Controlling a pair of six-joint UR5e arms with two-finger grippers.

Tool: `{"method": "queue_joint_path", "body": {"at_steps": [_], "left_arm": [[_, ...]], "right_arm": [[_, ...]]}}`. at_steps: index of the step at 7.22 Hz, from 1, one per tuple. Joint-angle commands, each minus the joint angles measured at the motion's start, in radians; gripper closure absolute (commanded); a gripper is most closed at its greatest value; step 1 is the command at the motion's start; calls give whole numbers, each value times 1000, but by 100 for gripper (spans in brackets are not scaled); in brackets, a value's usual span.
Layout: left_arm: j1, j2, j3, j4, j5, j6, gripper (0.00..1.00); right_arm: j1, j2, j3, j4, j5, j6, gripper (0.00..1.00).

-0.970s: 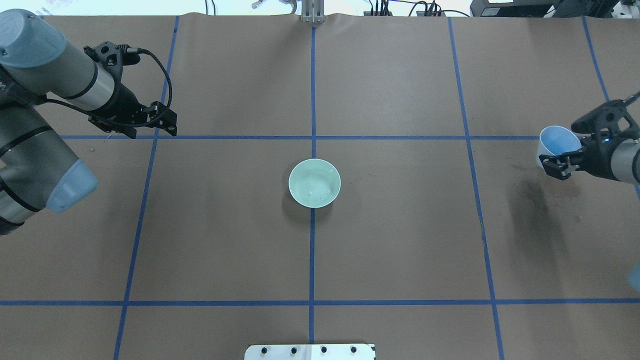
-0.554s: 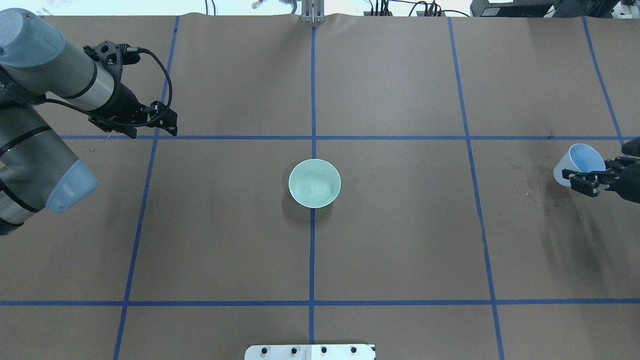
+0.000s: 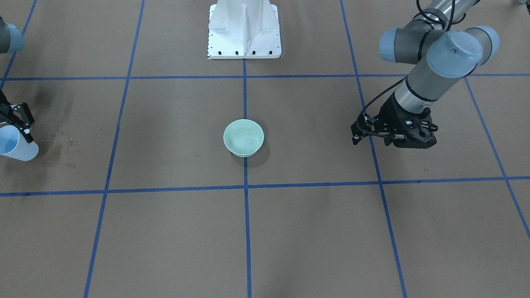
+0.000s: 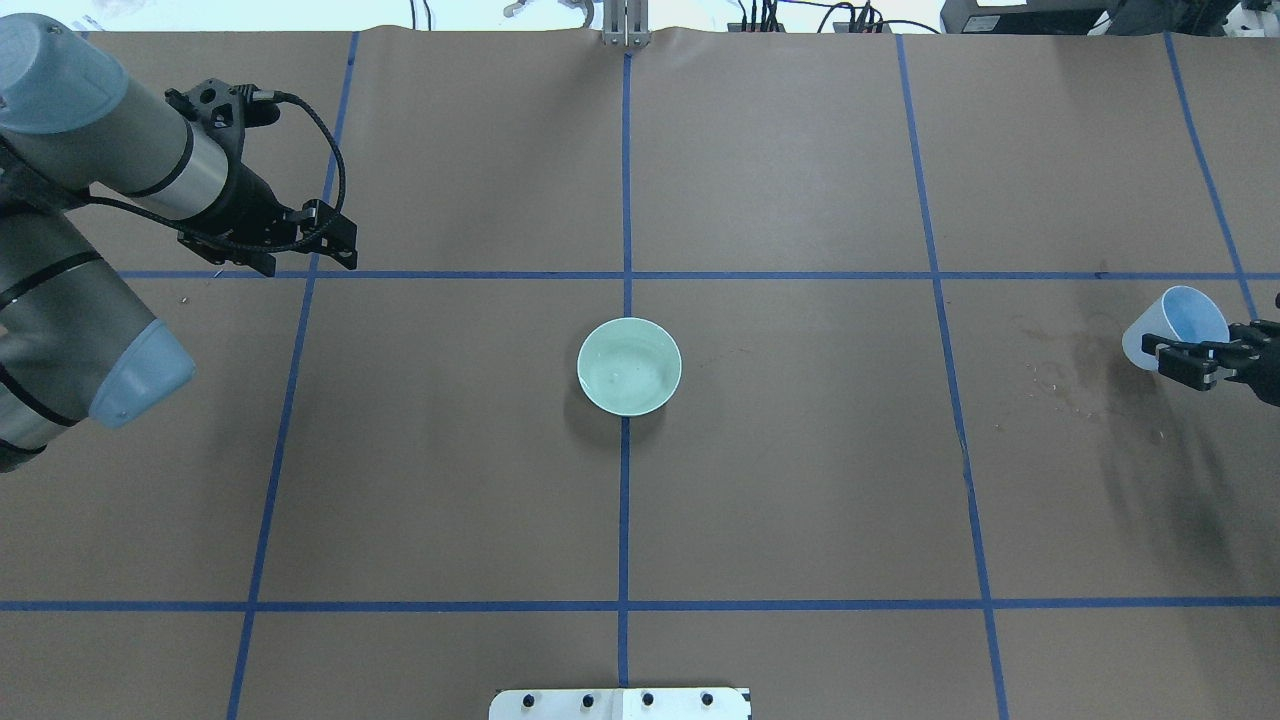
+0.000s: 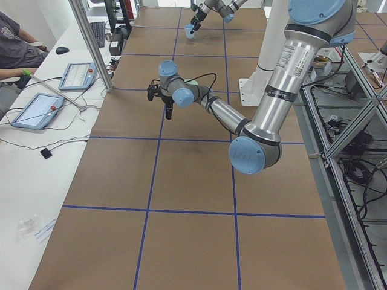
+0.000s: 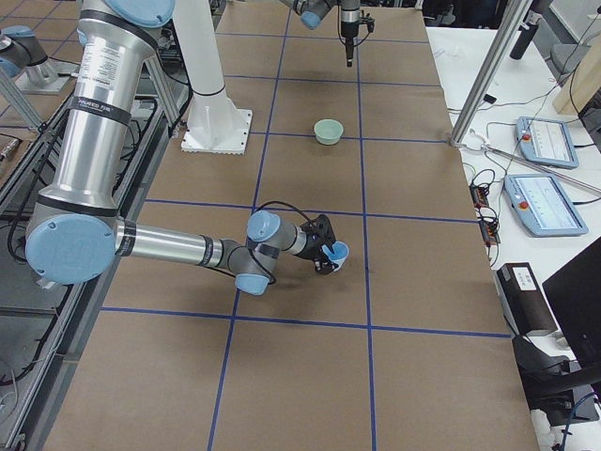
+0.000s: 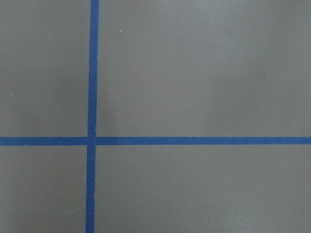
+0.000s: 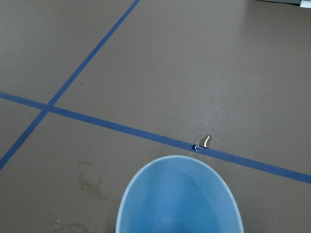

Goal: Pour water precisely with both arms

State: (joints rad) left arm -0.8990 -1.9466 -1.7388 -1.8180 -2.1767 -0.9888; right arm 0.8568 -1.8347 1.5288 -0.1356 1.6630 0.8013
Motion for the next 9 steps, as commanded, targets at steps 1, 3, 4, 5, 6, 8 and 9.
{"method": "queue_joint_path", "body": {"at_steps": [1, 3, 4, 5, 6, 8, 9], "left_arm": [[0, 0, -1, 0, 0, -1, 0], [0, 0, -2, 2, 0, -1, 0], [-1, 0, -5, 2, 0, -2, 0], [-1, 2, -8, 3, 0, -2, 0], [-1, 2, -10, 3, 0, -2, 0], [0, 2, -11, 5, 0, -4, 0], [0, 2, -11, 5, 0, -4, 0]], "right_arm": [[-4, 3, -13, -1, 1, 7, 33], [-18, 9, -15, -7, 4, 9, 28], [-34, 12, -15, -12, 4, 9, 28], [-45, 12, -15, -12, 1, 7, 27], [-53, 11, -16, -12, 1, 6, 22], [-64, 12, -24, -12, -3, 1, 2], [-64, 11, -24, -13, -5, 1, 1]]}}
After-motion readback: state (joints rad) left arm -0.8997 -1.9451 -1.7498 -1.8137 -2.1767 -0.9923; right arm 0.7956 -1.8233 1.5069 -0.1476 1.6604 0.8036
